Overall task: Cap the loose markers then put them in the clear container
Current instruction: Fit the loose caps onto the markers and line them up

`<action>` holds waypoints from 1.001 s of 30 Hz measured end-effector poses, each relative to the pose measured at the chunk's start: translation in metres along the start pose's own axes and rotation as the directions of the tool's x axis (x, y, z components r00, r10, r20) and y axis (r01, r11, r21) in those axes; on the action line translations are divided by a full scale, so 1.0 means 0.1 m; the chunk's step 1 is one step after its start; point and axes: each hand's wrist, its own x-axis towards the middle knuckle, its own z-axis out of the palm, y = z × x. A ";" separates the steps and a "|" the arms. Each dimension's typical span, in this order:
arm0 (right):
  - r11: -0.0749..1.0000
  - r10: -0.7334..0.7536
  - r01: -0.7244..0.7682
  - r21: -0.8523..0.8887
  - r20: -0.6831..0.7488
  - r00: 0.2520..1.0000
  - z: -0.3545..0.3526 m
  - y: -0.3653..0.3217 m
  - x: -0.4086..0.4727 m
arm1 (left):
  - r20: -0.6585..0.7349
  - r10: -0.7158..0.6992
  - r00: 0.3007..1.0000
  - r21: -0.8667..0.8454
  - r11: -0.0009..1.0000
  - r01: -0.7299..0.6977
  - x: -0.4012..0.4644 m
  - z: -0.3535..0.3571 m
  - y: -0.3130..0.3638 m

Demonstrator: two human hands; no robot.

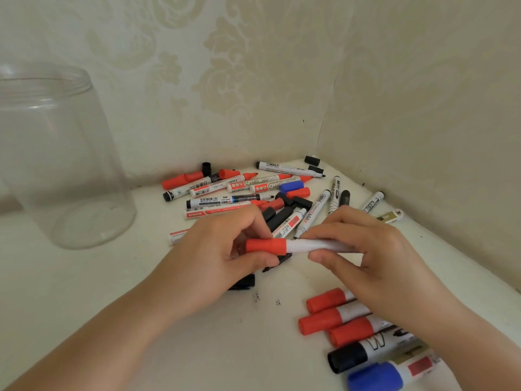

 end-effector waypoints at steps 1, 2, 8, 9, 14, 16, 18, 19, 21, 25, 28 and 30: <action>1.000 0.016 -0.016 -0.007 -0.013 1.000 -0.02 0.01 0.01 | -0.036 -0.011 0.999 0.012 1.000 0.011 0.00 0.00 0.00; 0.999 0.035 -0.036 -0.013 -0.028 0.999 -0.04 0.02 0.01 | -0.080 -0.021 0.997 0.026 0.999 0.023 0.01 -0.01 -0.01; 0.990 0.137 -0.138 -0.019 -0.057 0.989 -0.13 0.11 0.00 | -0.243 -0.156 0.957 -0.013 0.987 0.158 0.04 -0.05 -0.13; 0.989 0.146 -0.147 -0.012 -0.061 0.987 -0.14 0.11 0.00 | -0.251 -0.158 0.955 -0.005 0.987 0.162 0.05 -0.04 -0.13; 0.987 0.159 -0.161 -0.028 -0.068 0.985 -0.16 0.12 0.01 | -0.220 -0.117 0.968 0.029 0.992 0.127 0.04 -0.05 -0.11; 0.984 0.170 -0.173 -0.041 -0.070 0.983 -0.16 0.12 0.01 | -0.117 -0.062 0.991 0.078 0.994 0.071 0.02 -0.03 -0.07; 0.981 0.183 -0.186 -0.051 -0.057 0.981 -0.16 0.12 0.01 | -0.005 -0.017 1.000 0.117 0.993 0.017 0.01 -0.02 -0.06; 0.980 0.190 -0.193 -0.052 -0.045 0.981 -0.15 0.11 0.01 | 0.047 -0.004 0.999 0.129 0.992 -0.002 0.01 -0.03 -0.06; 0.980 0.193 -0.193 -0.049 -0.012 0.981 -0.14 0.09 0.01 | 0.138 0.027 0.990 0.166 0.985 -0.050 0.00 -0.03 -0.08; 0.983 0.183 -0.181 -0.040 0.049 0.982 -0.11 0.03 0.01 | 0.299 0.133 0.945 0.272 0.937 -0.218 0.00 -0.01 -0.09; 0.981 0.186 -0.182 -0.072 0.054 0.981 -0.10 0.05 0.01 | 0.330 0.100 0.939 0.352 0.910 -0.221 0.01 -0.02 -0.09; 0.978 0.197 -0.193 -0.076 0.049 0.979 -0.09 0.07 0.02 | 0.342 0.051 0.938 0.399 0.896 -0.194 0.02 -0.04 -0.10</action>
